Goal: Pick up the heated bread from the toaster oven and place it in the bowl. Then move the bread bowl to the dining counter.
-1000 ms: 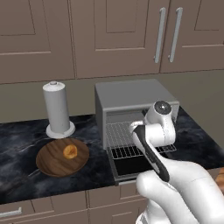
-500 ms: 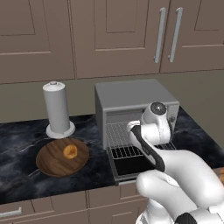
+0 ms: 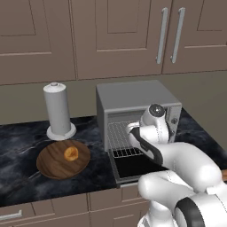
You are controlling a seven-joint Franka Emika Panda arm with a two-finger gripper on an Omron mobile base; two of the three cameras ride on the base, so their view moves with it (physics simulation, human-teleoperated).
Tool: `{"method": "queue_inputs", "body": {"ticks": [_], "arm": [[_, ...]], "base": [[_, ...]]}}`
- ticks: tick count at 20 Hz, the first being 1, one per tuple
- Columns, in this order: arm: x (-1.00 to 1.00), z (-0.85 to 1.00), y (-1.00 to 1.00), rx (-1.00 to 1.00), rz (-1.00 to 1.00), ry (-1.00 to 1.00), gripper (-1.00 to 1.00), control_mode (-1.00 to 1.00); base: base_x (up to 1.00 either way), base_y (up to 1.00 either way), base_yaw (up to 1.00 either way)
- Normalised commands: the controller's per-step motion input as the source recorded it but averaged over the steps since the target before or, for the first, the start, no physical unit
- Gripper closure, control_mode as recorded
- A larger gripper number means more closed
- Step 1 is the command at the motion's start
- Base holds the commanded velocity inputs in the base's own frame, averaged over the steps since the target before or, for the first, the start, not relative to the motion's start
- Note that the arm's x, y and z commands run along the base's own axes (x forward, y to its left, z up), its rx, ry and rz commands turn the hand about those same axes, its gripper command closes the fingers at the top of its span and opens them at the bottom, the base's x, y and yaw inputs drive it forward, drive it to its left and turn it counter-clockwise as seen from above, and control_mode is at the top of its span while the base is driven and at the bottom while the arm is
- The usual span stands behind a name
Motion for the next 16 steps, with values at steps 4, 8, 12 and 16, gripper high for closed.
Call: {"method": "queue_inputs", "body": {"ticks": [4,8,12,16], "arm": [[0.04,-0.07,0.0,-0.01,0.0,0.0,1.0,-1.0],[-0.03,0.0,0.0,0.0,0.0,0.0,1.0,-1.0],[-0.35,0.0,0.0,0.0,0.0,-0.07,1.0,-1.0],[-0.74,0.24,0.06,0.0,0.0,-0.08,1.0,-1.0]], "base": [[0.0,0.0,0.0],[0.0,0.0,0.0],[0.0,0.0,0.0],[0.0,0.0,0.0]]}}
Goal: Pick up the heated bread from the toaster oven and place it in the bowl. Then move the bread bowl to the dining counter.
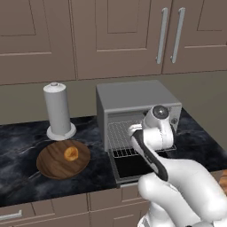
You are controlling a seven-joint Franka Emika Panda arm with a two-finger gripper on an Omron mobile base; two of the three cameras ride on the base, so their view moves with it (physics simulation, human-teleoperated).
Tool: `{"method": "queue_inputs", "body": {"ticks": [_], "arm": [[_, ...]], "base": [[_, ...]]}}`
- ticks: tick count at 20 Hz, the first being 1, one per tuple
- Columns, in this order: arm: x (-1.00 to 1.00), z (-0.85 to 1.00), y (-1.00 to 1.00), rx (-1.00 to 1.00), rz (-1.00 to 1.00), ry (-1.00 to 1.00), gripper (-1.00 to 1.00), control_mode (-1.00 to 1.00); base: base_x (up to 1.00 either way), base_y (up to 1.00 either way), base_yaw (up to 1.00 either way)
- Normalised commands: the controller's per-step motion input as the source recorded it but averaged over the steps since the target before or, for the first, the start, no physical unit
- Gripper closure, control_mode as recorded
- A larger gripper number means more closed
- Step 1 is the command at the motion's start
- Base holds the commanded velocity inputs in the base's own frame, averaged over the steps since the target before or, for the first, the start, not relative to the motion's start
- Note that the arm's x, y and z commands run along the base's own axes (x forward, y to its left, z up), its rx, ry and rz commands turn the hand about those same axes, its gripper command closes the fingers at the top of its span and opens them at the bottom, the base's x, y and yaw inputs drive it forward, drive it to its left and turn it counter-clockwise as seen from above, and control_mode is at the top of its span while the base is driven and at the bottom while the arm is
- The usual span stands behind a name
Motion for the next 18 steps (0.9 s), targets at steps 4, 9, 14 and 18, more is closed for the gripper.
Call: {"method": "queue_inputs", "body": {"ticks": [4,9,14,18], "arm": [[-0.97,0.46,0.22,0.0,0.02,-0.03,1.0,-1.0],[-0.94,0.47,0.66,0.0,0.12,0.0,1.0,-1.0],[-0.54,0.36,1.0,-0.01,0.19,0.03,1.0,-1.0],[-0.22,0.15,1.0,-0.05,0.2,0.05,1.0,-1.0]], "base": [[0.0,0.0,0.0],[0.0,0.0,0.0],[0.0,0.0,0.0],[0.0,0.0,0.0]]}}
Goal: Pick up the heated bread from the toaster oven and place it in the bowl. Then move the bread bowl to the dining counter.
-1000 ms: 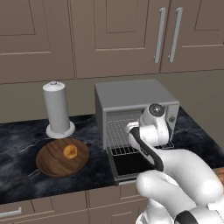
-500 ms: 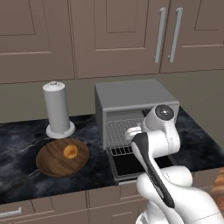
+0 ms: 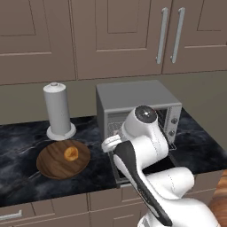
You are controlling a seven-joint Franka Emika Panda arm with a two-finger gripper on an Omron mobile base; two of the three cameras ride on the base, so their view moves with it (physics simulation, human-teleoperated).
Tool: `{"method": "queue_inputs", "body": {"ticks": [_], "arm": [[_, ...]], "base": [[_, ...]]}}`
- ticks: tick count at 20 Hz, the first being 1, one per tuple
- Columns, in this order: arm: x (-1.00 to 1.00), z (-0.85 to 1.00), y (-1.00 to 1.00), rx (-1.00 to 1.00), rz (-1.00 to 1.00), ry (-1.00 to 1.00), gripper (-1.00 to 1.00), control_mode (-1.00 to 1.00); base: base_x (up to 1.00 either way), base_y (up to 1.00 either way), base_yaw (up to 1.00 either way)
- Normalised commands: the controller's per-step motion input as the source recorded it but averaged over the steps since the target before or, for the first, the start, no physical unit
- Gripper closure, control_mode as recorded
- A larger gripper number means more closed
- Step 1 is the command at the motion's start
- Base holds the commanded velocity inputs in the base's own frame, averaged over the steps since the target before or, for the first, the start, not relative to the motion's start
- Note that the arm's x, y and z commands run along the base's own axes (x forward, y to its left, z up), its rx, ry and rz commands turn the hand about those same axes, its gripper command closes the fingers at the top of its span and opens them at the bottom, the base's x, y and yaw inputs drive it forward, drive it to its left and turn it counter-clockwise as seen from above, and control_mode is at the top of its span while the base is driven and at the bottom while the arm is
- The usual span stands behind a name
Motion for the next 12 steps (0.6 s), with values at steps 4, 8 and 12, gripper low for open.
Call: {"method": "queue_inputs", "body": {"ticks": [4,8,12], "arm": [[0.01,-0.1,1.0,-0.03,0.17,0.0,1.0,-1.0],[0.22,-0.29,1.0,0.0,0.13,0.0,1.0,-1.0],[0.64,-0.6,0.98,0.0,0.11,0.06,1.0,-1.0]], "base": [[0.0,0.0,0.0],[0.0,0.0,0.0],[0.0,0.0,0.0]]}}
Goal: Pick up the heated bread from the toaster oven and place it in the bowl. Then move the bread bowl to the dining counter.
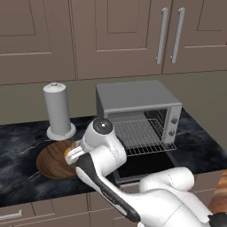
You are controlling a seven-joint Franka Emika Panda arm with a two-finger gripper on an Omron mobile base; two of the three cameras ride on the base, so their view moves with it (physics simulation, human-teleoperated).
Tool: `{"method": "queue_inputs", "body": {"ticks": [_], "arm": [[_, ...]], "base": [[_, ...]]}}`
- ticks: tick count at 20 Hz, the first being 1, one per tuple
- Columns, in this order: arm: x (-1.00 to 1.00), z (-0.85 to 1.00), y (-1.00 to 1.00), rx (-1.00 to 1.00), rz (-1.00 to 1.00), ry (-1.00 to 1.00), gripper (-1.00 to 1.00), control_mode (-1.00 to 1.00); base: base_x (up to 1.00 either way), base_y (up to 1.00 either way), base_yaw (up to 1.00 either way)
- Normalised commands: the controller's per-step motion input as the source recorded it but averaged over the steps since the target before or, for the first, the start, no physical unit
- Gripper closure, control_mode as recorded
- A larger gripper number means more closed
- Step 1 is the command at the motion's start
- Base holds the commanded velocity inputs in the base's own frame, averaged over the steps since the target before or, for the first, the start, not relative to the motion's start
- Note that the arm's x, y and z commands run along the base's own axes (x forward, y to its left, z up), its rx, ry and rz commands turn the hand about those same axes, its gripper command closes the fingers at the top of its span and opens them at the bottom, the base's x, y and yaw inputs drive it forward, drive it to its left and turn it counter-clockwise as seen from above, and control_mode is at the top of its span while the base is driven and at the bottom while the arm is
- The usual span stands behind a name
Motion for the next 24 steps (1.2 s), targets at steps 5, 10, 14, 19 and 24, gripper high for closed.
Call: {"method": "queue_inputs", "body": {"ticks": [5,10,14,19,24], "arm": [[0.77,-0.56,0.7,0.0,0.07,0.01,1.0,-1.0],[0.78,-0.53,0.5,0.0,0.01,0.06,1.0,-1.0],[0.38,-0.38,0.55,0.0,0.0,0.1,-1.0,-1.0],[-0.16,0.25,0.31,0.0,0.0,0.04,-1.0,-1.0],[-0.58,0.42,0.21,0.0,0.0,0.03,-1.0,-1.0]], "base": [[0.0,0.0,0.0],[0.0,0.0,0.0],[0.0,0.0,0.0],[0.0,0.0,0.0],[0.0,0.0,0.0]]}}
